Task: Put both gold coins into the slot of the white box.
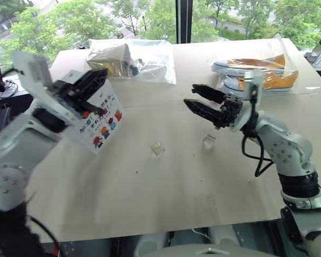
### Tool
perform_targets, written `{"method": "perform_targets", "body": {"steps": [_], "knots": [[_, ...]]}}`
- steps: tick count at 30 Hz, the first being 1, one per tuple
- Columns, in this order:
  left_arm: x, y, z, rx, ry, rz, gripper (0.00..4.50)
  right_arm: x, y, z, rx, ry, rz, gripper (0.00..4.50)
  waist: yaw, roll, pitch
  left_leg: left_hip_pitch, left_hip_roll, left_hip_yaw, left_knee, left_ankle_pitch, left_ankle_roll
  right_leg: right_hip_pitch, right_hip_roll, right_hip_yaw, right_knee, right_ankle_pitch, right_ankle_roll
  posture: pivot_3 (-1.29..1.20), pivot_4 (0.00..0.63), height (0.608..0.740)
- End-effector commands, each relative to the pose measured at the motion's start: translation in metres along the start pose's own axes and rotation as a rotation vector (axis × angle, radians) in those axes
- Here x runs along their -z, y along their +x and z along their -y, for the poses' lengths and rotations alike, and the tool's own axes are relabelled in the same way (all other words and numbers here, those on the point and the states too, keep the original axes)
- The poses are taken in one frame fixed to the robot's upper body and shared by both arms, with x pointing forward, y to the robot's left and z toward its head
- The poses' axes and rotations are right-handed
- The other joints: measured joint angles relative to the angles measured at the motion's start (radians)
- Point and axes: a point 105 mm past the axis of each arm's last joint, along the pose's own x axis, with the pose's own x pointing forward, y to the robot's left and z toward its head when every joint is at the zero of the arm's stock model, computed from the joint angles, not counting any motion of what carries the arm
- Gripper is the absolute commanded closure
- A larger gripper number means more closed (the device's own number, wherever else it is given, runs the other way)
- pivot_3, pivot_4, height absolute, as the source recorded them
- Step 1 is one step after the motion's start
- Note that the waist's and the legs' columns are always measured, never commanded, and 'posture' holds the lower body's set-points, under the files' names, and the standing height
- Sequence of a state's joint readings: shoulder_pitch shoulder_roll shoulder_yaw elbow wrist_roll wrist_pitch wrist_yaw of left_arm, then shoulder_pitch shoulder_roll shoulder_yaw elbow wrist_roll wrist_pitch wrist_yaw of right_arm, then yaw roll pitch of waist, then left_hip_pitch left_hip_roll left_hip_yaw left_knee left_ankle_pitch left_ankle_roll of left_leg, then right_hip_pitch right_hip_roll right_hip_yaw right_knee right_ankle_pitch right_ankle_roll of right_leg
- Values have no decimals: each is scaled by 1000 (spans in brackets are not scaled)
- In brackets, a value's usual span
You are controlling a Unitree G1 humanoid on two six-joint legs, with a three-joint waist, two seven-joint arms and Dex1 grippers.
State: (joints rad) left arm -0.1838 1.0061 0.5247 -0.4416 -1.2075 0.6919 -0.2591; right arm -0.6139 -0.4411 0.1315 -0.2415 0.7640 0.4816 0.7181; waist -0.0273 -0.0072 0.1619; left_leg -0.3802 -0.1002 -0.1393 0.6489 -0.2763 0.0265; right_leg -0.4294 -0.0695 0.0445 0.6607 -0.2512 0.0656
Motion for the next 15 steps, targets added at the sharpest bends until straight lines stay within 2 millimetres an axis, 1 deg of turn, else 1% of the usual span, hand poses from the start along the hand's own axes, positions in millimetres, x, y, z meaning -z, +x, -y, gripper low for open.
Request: {"method": "perform_targets", "body": {"steps": [1, 6, 8, 12, 15], "knots": [[-13, -23, -32, -66, 99, -40, 4500, -15, 10, -6, -82, -200, -10, 776, -6, 0, 0, -2, 0, 0, 0, 0, 0, -3, 1, 0, 1, 0, 0, 0, 150, 740], [7, -38, -60, -111, 164, -164, 4500, -23, 19, -11, -112, -217, 12, 776, -8, 0, 0, -4, 0, -1, -1, 0, 0, -3, -2, -1, -2, 0, 0, 0, 150, 740], [13, -38, -66, -105, 161, -176, 4500, -23, 21, -13, -118, -215, 16, 776, -5, 0, 0, -5, 0, -1, -1, 0, 0, -3, -2, -1, -2, 0, 0, 0, 150, 740], [27, -33, -81, -101, 185, -233, 4500, -15, 22, -16, -119, -218, 4, 776, -3, 0, 0, -5, 0, -2, -1, 0, 0, -3, -2, -2, -2, 0, 0, 0, 150, 740], [34, -30, -92, -110, 224, -272, 4500, -14, 22, -16, -108, -215, 3, 776, -6, 0, 0, -4, 0, -2, -1, 0, 0, -3, -2, -2, -1, 0, 0, 0, 150, 740]]}}
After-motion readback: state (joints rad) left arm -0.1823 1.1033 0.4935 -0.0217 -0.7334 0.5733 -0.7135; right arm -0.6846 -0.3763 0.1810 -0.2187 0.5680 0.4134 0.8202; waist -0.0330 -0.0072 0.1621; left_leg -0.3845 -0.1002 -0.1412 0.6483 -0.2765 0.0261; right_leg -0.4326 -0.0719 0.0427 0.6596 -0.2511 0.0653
